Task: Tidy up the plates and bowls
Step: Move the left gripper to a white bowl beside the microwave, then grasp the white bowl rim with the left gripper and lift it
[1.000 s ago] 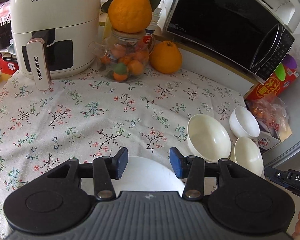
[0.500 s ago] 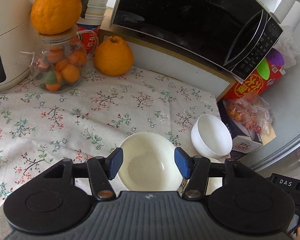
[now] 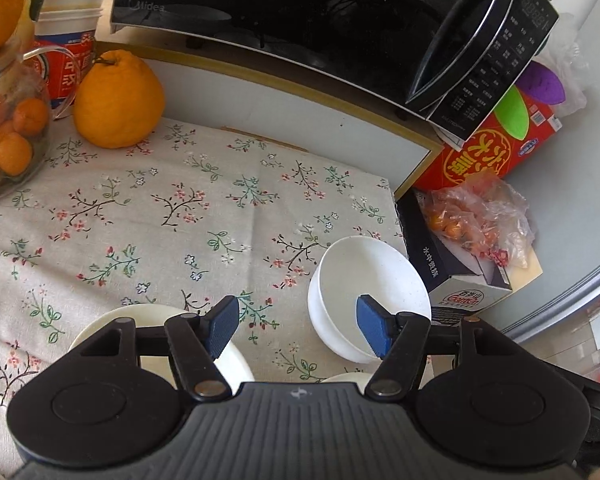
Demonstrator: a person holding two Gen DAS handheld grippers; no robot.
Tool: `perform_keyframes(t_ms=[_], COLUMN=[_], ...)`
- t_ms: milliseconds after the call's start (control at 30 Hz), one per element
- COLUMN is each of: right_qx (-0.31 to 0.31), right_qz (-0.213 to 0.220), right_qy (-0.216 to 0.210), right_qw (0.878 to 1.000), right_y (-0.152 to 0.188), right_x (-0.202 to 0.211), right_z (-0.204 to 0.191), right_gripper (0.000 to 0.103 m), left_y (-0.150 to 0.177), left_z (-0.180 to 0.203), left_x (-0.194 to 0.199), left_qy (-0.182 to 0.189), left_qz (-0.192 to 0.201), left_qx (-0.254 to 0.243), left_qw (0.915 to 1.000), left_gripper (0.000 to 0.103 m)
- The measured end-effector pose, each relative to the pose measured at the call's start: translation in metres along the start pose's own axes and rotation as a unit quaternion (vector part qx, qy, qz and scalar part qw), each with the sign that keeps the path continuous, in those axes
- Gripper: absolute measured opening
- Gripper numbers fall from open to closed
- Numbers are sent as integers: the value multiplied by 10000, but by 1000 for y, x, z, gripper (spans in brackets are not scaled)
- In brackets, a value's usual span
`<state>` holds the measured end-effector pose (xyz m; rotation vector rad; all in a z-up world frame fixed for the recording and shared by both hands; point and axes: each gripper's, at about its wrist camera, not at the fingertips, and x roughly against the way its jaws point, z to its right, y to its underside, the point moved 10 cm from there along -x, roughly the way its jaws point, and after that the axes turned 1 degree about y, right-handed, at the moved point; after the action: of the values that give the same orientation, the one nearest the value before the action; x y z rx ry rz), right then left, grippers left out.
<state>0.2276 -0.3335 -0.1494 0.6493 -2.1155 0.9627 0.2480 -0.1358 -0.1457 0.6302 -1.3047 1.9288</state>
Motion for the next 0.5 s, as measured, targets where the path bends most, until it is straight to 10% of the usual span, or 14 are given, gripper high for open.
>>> perform_keyframes(t_ms=[333,500], right_qx=[-187,-174], right_qz=[-5,-14], right_qy=[-509,-426], right_qw=[9985,9989], right_y=[-8,-7], right_x=[-21,-36], right_z=[-17,-22], right_gripper=[51,45], left_y=[-3,-1], left_z=[10,10], left_x=[-30,-42], left_qy=[-20,-22], left_qz=[-145,-258], left_qx=[16,25], left_qw=[9999,9997], left_gripper=[63,39])
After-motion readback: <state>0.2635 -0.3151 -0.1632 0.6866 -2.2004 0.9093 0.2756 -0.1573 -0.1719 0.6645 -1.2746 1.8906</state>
